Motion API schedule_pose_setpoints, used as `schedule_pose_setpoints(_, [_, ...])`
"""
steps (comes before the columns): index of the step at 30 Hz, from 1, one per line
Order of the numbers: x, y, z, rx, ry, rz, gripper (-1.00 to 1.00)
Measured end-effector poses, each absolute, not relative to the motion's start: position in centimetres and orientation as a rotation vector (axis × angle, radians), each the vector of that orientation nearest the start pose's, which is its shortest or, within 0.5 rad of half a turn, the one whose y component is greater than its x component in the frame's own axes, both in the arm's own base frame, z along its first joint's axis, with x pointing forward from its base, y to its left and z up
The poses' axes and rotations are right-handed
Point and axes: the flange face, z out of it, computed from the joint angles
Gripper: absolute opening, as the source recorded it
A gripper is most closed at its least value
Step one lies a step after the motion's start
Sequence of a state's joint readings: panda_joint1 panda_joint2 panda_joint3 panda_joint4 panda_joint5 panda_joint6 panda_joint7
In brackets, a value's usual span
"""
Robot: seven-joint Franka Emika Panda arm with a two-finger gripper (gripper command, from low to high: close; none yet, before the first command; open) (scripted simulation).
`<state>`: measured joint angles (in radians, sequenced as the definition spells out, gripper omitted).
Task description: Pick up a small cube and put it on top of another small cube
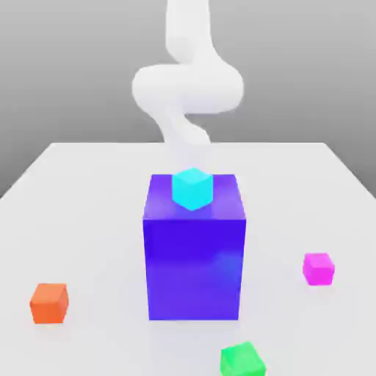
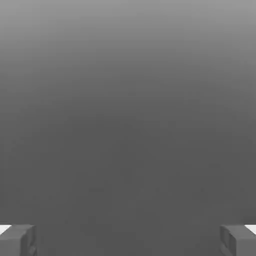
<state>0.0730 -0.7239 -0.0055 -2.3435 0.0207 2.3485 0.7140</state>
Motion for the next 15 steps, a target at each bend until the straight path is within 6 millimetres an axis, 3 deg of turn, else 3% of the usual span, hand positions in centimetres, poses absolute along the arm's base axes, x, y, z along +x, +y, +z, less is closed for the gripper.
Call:
schedule_pose_setpoints(3, [40.3, 6.3, 60.9, -2.668, 0.647, -0.82, 0.0])
schedule_pose_setpoints(7, [41.9, 11.6, 53.1, -2.794, 0.349, -0.672, 0.0])
schedule_pose_setpoints(11, [41.4, 16.9, 45.3, -2.885, 0.034, -0.526, 0.0])
schedule_pose_setpoints(15, [39.0, 21.6, 37.5, -2.939, -0.297, -0.383, 0.0])
